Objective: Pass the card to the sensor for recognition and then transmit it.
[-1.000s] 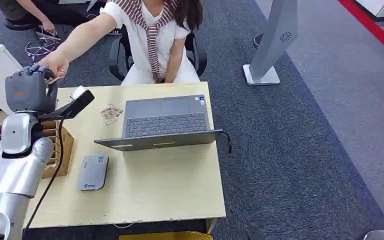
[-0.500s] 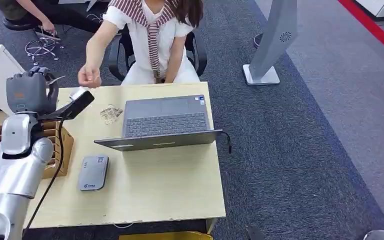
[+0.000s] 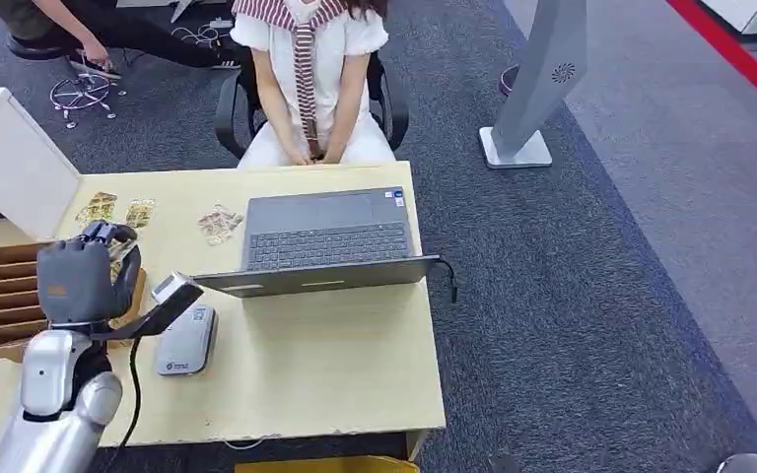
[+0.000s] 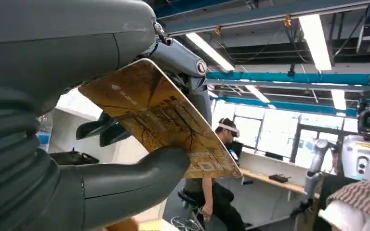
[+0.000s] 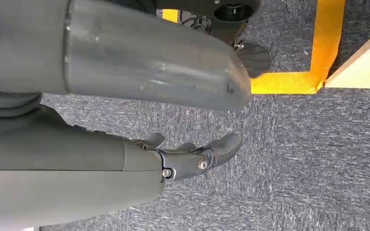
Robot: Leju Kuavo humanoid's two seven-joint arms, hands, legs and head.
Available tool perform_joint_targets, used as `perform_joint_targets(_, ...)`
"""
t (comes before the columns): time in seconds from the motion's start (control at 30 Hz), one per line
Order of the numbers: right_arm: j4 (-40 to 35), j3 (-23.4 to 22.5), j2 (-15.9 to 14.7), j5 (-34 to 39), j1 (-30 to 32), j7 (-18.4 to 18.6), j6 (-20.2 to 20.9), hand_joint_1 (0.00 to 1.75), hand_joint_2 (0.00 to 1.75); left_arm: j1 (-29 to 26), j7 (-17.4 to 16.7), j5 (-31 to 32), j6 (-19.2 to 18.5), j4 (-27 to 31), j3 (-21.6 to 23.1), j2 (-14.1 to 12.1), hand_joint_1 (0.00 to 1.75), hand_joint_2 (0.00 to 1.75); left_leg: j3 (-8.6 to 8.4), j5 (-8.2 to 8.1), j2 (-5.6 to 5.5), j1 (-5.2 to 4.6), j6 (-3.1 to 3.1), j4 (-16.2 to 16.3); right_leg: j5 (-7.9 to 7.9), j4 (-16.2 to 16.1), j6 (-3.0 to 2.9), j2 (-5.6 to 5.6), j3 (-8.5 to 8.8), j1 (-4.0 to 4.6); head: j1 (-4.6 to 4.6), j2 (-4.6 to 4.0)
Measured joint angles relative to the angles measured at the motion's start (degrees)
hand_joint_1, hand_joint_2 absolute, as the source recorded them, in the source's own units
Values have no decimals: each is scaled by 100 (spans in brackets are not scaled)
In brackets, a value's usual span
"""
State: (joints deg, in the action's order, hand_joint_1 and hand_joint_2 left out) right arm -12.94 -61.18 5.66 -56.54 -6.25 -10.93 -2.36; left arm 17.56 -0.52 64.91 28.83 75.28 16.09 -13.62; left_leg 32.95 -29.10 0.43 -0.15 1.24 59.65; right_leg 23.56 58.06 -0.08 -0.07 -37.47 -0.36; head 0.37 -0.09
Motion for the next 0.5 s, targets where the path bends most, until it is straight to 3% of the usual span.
perform_joint_targets(0.5,0,0,0,-4,0,0,0,0,0,-303,0,-13,-42,321,-35,-44,175,175,0,2,-3,2,-2,0,-4,3,-3,-1,0,1,2,2)
